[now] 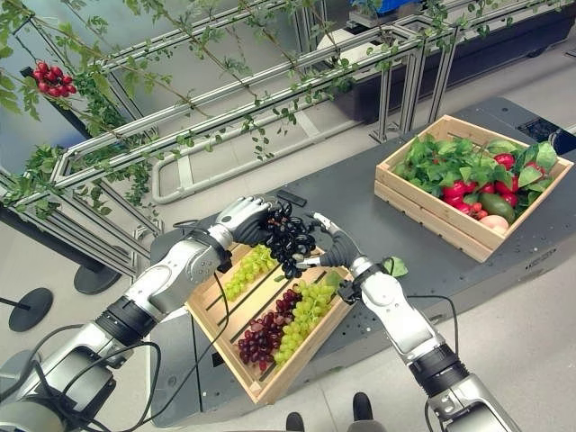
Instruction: Pick up the fruits from the basket on one side to the basket on the other side
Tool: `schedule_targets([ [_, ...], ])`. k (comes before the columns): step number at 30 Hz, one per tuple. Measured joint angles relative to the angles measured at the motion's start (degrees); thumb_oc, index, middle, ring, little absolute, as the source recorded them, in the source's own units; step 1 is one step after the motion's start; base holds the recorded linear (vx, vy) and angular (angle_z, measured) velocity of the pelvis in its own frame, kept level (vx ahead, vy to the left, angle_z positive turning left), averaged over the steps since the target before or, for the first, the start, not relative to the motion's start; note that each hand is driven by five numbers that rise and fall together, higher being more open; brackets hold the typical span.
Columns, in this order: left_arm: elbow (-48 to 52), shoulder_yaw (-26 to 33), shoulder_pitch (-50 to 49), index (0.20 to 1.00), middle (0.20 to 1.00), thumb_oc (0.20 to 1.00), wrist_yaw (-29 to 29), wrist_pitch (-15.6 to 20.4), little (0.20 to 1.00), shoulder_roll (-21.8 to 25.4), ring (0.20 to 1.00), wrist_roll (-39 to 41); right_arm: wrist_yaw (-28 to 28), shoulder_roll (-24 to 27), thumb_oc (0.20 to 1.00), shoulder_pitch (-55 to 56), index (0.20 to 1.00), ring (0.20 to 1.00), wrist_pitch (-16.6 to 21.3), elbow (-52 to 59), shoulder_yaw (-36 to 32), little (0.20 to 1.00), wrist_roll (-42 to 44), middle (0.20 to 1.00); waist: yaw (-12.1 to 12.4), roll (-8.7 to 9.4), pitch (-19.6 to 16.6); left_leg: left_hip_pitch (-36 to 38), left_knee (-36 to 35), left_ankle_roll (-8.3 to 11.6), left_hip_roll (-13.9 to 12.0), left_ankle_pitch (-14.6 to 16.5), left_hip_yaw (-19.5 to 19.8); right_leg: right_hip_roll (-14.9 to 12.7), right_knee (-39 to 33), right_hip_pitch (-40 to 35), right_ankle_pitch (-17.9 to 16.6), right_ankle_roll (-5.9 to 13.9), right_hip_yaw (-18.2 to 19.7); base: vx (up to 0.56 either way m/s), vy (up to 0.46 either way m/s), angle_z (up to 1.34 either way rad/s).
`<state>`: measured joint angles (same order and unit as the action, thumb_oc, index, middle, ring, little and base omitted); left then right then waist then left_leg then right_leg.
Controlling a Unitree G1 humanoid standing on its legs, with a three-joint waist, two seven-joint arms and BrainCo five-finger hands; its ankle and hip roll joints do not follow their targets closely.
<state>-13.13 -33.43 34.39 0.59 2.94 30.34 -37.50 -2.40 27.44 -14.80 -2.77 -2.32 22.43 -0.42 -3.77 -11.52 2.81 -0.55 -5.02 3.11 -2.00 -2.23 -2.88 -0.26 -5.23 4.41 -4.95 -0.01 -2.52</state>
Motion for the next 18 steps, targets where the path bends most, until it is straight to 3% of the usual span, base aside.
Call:
schedule_targets([
  [18, 0.24, 0.02, 0.00, 0.200, 0.200, 0.200, 0.65, -0.08, 0.200, -0.02, 0.200, 0.00, -0.96, -1.05, 1.000, 0.62, 1.000, 1.000, 0.01, -0.85, 0.74, 1.000, -1.64, 1.000, -0.01, 0.02, 0.02, -0.08, 0.00, 0.00, -0.01, 0.01, 0.14, -0.02, 0.00, -0.01, 0.09, -0.05, -0.37, 0.00, 0.000, 0.00],
])
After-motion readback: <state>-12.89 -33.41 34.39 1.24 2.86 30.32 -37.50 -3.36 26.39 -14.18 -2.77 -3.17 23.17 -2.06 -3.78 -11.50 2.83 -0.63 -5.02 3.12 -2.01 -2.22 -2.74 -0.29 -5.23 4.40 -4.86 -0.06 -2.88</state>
